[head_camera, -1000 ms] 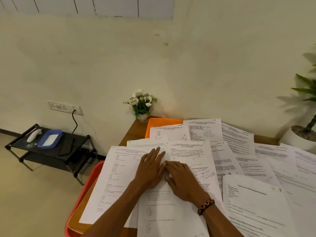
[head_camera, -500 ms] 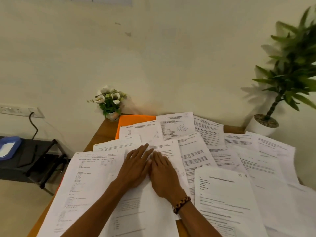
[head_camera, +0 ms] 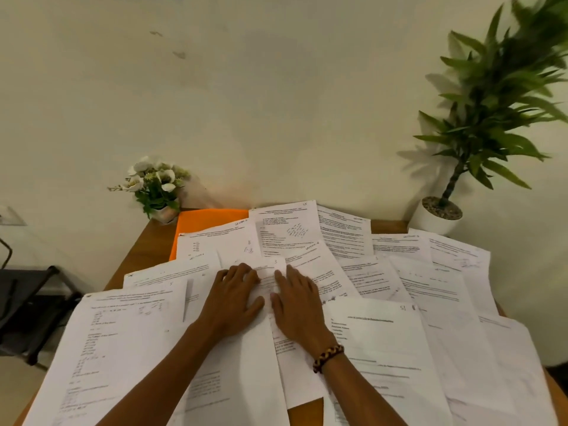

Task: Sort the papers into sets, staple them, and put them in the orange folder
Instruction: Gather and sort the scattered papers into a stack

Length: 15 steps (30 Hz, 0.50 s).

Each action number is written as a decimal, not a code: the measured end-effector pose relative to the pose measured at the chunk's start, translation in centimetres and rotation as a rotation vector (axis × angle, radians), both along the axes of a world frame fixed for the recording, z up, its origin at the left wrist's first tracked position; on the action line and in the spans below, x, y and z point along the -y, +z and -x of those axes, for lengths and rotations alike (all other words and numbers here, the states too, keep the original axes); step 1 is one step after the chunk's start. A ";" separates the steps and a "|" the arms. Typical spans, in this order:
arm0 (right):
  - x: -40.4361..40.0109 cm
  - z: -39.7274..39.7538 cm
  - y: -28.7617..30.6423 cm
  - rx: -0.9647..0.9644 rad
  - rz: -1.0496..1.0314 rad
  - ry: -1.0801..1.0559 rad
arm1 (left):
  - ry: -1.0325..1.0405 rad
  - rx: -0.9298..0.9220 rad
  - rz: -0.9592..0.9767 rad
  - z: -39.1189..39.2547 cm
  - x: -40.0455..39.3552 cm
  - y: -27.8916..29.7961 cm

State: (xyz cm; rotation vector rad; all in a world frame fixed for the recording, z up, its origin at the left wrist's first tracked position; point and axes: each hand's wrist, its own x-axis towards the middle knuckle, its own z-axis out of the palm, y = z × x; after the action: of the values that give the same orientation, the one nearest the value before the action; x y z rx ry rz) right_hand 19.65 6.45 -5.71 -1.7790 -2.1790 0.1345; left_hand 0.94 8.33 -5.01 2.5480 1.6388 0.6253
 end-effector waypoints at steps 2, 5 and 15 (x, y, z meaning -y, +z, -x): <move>0.0 0.0 -0.3 -0.040 -0.034 0.006 | -0.059 0.019 -0.005 -1.4 -0.7 0.3; -0.5 -0.4 0.3 -0.141 -0.095 0.035 | -0.150 -0.011 0.060 -3.6 -1.2 0.2; -2.4 -3.5 1.4 0.100 0.193 -0.156 | -0.080 -0.032 0.116 -4.4 -1.9 -0.1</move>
State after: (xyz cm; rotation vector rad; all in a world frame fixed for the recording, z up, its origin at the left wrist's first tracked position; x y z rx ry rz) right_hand 23.17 8.87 -4.34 -2.0961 -2.1469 0.2306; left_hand 5.32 10.20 -5.14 2.5384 1.5249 0.4712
